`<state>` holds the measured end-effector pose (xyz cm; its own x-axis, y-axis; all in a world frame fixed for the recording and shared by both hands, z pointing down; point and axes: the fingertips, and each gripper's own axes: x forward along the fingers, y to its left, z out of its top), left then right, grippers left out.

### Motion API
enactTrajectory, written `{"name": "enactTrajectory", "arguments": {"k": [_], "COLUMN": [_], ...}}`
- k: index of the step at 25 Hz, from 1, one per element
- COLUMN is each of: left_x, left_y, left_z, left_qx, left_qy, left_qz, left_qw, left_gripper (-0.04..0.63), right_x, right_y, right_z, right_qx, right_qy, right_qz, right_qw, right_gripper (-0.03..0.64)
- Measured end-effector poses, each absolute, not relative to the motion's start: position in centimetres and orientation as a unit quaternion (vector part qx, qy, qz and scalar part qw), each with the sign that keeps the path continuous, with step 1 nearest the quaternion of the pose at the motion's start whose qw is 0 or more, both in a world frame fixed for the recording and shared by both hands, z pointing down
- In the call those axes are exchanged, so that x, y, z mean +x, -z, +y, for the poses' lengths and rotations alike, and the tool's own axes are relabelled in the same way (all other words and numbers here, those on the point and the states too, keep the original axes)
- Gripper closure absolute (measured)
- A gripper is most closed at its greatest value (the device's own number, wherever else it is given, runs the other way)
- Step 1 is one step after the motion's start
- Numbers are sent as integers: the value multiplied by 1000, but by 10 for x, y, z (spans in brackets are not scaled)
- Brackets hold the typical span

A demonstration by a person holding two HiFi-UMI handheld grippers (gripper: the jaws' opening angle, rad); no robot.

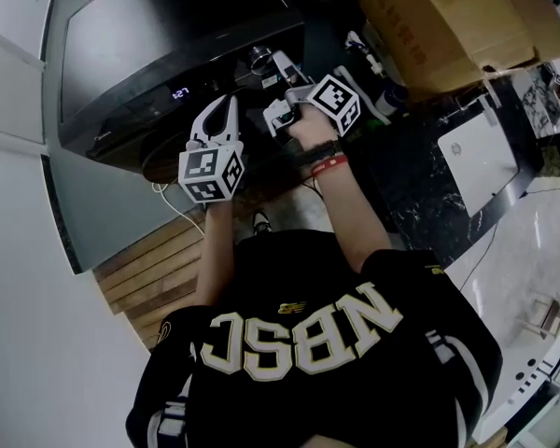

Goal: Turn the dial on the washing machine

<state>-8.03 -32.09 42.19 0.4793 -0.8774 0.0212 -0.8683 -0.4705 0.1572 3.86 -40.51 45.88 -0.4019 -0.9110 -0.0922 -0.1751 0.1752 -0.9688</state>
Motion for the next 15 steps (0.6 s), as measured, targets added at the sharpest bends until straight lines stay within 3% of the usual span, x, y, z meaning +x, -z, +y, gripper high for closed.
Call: {"name": "enactTrajectory", "arguments": {"k": [2, 6, 15], "left_x": [-84, -90, -110], "left_y": [-420, -416, -409], "left_z": [-322, -323, -316], "left_qx": [855, 851, 835], "left_qy": [30, 31, 27], "left_qz": [-513, -520, -547], "left_qw": [69, 68, 52], "left_gripper": [581, 581, 581], "right_x": [42, 50, 44], "right_y": [-456, -447, -441], "right_z": [-404, -399, -369], "right_qx": [-414, -432, -479], "right_qy": [478, 415, 223], "right_qz": [690, 739, 837], "right_qw": [352, 309, 142], "right_gripper": [439, 421, 434]}}
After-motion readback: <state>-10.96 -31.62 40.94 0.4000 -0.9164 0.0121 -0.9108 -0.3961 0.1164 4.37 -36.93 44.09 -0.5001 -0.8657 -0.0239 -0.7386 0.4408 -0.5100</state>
